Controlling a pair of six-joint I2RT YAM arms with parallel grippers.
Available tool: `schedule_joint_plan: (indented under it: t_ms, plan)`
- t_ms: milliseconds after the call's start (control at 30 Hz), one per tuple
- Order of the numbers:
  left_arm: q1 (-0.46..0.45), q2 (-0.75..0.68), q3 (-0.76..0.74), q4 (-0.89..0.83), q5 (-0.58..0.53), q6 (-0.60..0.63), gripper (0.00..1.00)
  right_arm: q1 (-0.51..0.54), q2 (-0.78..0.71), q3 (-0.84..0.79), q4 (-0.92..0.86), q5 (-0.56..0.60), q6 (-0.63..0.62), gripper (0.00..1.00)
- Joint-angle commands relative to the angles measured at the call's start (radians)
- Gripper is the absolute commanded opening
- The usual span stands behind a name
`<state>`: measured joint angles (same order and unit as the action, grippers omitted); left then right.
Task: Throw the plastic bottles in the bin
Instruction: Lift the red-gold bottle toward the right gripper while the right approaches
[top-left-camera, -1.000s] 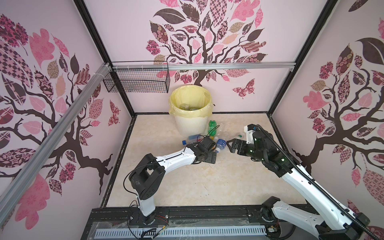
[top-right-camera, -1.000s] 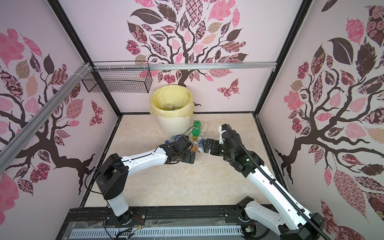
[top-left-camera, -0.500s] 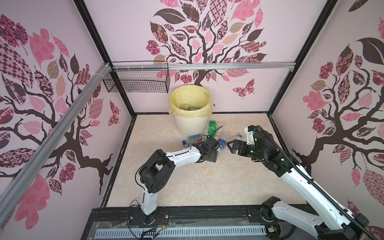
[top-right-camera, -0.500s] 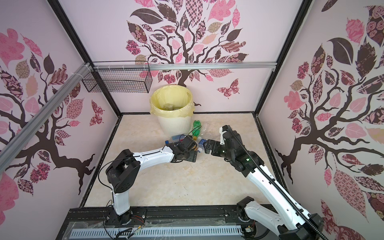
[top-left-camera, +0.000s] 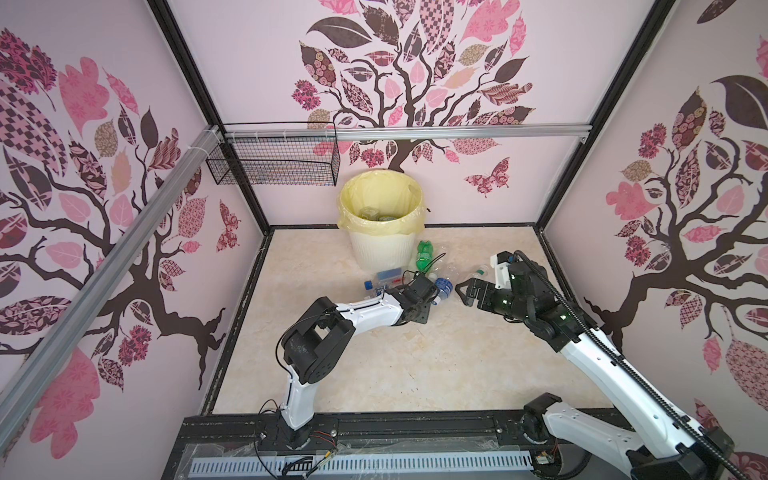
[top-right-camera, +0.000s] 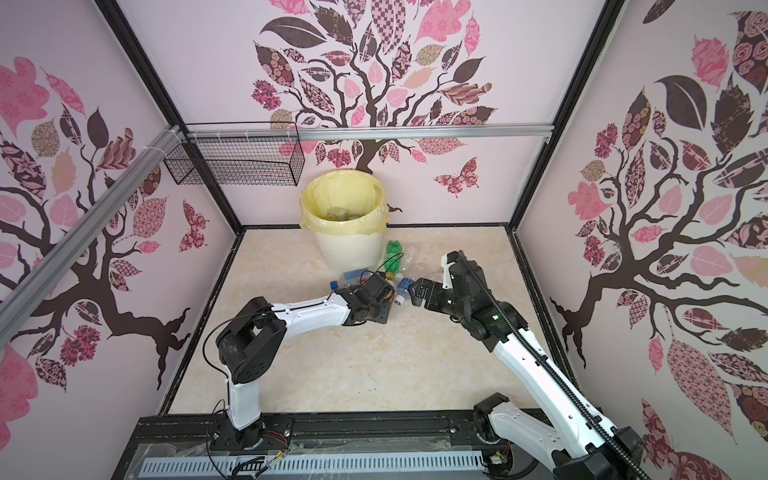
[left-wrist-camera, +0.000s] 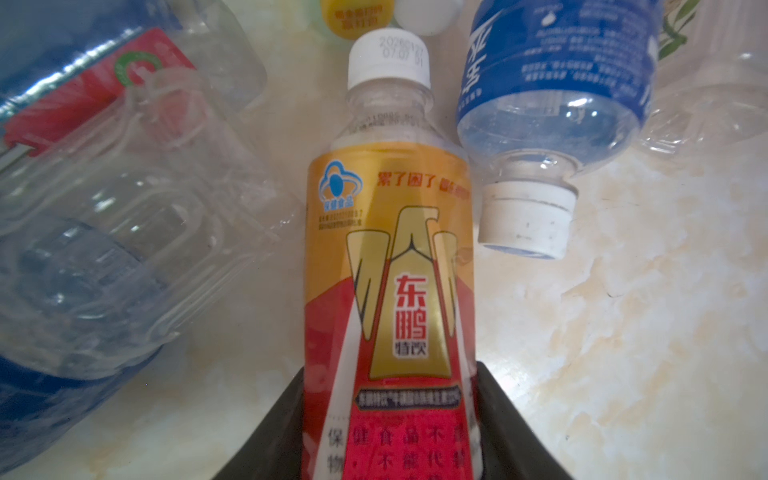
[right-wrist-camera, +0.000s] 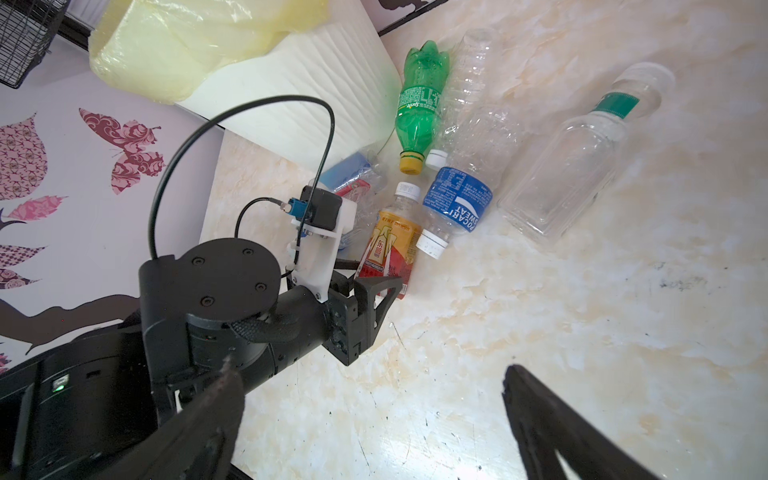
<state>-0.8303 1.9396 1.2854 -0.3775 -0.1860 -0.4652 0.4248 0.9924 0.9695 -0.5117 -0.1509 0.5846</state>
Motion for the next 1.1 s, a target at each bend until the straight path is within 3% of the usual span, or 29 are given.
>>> schedule_joint_plan:
  t_ms: [0, 333, 567, 833, 1067]
  plan:
    - [0.006, -0.077, -0.065, 0.014, 0.003, -0.005, 0.46, -0.006, 0.007, -0.005, 0.007, -0.013, 0.028, 0.99]
    - [0.005, -0.358, -0.261, 0.072, 0.111, -0.056, 0.45, -0.008, -0.004, -0.058, 0.068, -0.104, 0.082, 0.99]
    - [-0.013, -0.539, -0.331, 0.096, 0.159, -0.083, 0.45, -0.008, 0.027, -0.091, 0.175, -0.247, 0.113, 1.0]
    - [-0.027, -0.64, -0.358, 0.103, 0.184, -0.105, 0.46, -0.006, 0.111, -0.091, 0.308, -0.355, 0.179, 0.94]
    - [-0.033, -0.648, -0.363, 0.113, 0.201, -0.12, 0.46, 0.034, 0.178, -0.082, 0.391, -0.366, 0.22, 0.88]
